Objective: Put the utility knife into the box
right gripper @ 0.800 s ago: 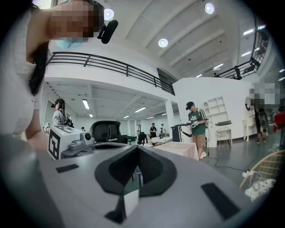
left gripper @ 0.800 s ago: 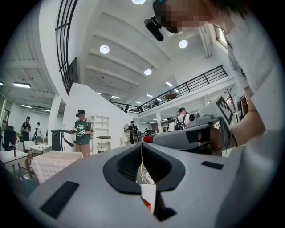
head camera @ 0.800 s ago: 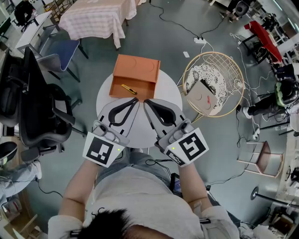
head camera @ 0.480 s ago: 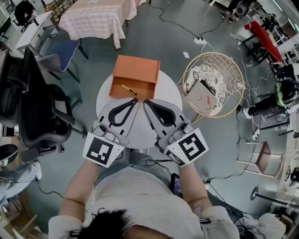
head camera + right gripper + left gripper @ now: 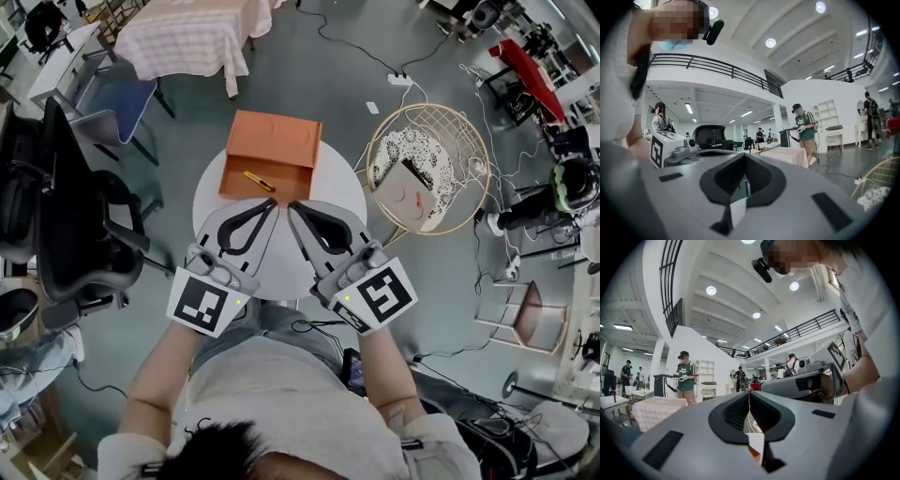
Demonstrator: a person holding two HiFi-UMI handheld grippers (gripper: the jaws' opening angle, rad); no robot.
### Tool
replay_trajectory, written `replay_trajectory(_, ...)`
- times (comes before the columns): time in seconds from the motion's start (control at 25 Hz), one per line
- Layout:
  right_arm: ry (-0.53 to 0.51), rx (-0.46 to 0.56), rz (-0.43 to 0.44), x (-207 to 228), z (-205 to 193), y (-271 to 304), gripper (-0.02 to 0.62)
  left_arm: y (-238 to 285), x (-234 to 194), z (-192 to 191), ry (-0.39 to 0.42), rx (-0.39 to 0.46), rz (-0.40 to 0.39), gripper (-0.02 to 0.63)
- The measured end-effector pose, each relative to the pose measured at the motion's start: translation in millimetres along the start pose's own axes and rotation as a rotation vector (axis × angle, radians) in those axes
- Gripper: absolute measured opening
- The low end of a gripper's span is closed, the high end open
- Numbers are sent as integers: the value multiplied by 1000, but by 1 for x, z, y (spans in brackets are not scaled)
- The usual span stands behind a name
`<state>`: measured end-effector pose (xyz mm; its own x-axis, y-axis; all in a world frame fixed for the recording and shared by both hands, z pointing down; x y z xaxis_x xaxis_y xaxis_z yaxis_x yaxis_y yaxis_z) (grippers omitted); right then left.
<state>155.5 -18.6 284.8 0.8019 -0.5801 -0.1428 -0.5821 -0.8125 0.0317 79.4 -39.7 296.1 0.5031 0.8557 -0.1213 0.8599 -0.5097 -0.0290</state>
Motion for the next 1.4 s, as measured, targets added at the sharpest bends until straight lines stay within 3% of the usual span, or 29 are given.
replay_trajectory(0.24,43,-52,19,0,-19,20,6,-5,-18,-15,-18,-30,12,11)
replay_trajectory(0.36,60,-135,40,1,-38,38,8,-12,-32,-26,-47,-55,37,11)
replay_trajectory(0.6,-2,-468,90,19,-117,93,9,-35,-71,-48,-80,-114,111,10)
replay_trajectory(0.8,-35,-734,165,42,-191,143,66,-68,-113,-63,-156,-158,230,11)
replay_trajectory(1.08,-95,-1123,284,46,-300,174,88,-110,-163,-83,-218,-198,373,11)
replay_trajectory(1.24,-105,-1189,307,40,-318,172,91,-118,-175,-89,-236,-219,400,11)
replay_trajectory(1.4,-154,-1176,291,39,-314,176,71,-112,-184,-89,-233,-217,385,10)
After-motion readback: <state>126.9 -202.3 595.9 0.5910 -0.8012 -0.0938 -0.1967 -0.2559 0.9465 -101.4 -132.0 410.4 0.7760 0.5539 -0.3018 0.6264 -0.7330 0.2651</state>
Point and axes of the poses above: the fingertips, and each gripper's own axes: y forward along the fingers, x to its right, z out of its top, the point moved 4 cm from there along -y, backward along the fingers, and after that the axes turned 11 degrees about -y, right-handed, at the moved point
